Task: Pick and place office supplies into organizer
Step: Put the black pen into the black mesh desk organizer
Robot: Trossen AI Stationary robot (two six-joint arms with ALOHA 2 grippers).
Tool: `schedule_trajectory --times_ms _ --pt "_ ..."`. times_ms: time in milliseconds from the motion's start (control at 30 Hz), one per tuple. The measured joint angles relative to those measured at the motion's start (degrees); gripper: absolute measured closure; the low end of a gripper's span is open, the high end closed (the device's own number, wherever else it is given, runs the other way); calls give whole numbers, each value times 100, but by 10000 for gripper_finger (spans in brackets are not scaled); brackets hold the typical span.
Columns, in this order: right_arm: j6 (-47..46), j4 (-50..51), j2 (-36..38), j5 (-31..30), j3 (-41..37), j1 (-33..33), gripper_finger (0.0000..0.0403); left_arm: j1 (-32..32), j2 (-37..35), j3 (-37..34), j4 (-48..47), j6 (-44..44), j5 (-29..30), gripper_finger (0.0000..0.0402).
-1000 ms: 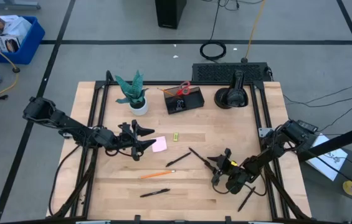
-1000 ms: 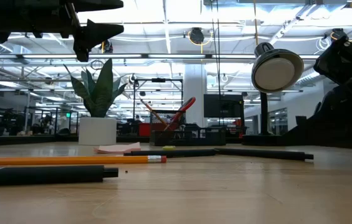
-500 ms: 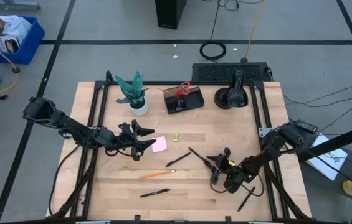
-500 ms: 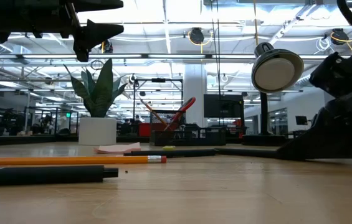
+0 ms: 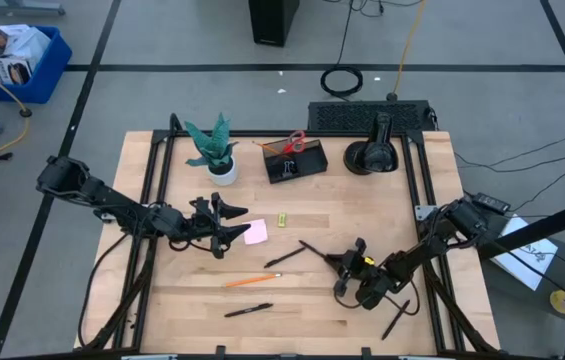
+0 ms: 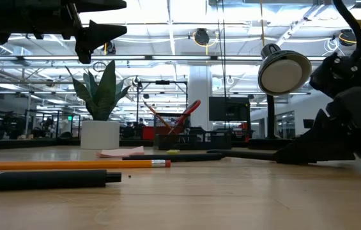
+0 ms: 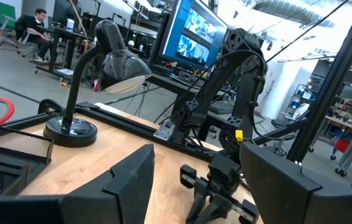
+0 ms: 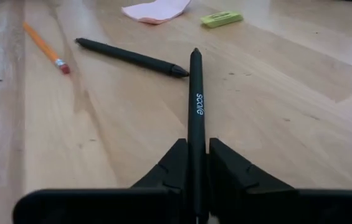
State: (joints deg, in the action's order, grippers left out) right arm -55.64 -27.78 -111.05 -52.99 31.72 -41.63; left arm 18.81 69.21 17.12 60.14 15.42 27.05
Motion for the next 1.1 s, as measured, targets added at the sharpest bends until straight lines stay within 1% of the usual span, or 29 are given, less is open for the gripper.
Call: schedule_trajectory --times_ms 200,367,467,667,933,1100 --pt "85 -5 0 28 -1 0 368 1 0 0 0 6 2 160" --pt "175 1 29 -7 -1 0 358 0 0 0 0 7 2 160" --pt "379 26 150 59 -6 7 366 0 0 0 0 5 2 160" --pt "816 93 492 240 -15 4 367 0 0 0 -5 50 2 160" --pt "1650 240 1090 360 -22 69 366 -34 0 0 -35 837 1 160" --pt "2090 312 1436 335 -21 130 366 -79 0 0 -35 1126 -36 160"
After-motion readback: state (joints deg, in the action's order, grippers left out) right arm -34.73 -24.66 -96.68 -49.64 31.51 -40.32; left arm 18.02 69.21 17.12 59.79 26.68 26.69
